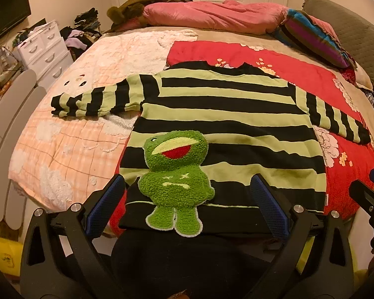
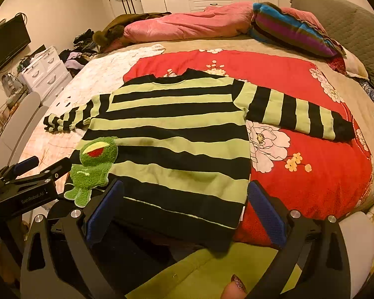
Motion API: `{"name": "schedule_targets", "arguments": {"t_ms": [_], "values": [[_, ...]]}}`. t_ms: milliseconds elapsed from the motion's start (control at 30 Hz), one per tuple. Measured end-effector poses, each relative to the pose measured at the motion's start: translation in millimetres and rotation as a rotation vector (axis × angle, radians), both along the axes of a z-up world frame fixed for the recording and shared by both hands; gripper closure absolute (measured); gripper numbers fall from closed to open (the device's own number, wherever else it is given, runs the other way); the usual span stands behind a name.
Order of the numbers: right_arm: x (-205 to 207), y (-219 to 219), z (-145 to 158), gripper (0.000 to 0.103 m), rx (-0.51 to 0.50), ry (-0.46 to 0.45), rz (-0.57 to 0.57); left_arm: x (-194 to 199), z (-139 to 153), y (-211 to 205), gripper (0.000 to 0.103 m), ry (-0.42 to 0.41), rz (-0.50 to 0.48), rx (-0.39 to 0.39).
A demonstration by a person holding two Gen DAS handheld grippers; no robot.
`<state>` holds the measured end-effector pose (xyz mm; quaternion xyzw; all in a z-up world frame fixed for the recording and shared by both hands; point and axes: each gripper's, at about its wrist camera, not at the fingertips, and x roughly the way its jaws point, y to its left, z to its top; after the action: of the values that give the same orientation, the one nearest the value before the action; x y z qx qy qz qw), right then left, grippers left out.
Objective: Fold small clothes
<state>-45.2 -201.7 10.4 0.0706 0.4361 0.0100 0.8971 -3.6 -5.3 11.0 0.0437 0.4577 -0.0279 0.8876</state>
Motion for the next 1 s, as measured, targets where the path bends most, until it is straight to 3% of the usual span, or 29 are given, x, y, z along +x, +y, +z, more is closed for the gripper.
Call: {"name": "schedule_targets", "arguments": {"t_ms": [1000], "values": [[-0.6,-1.1,-1.0,0.004,0.005,0.005,-0.008,0.6,3.4,-0.5,0.009,-0.003,0.000,0.003]]}}
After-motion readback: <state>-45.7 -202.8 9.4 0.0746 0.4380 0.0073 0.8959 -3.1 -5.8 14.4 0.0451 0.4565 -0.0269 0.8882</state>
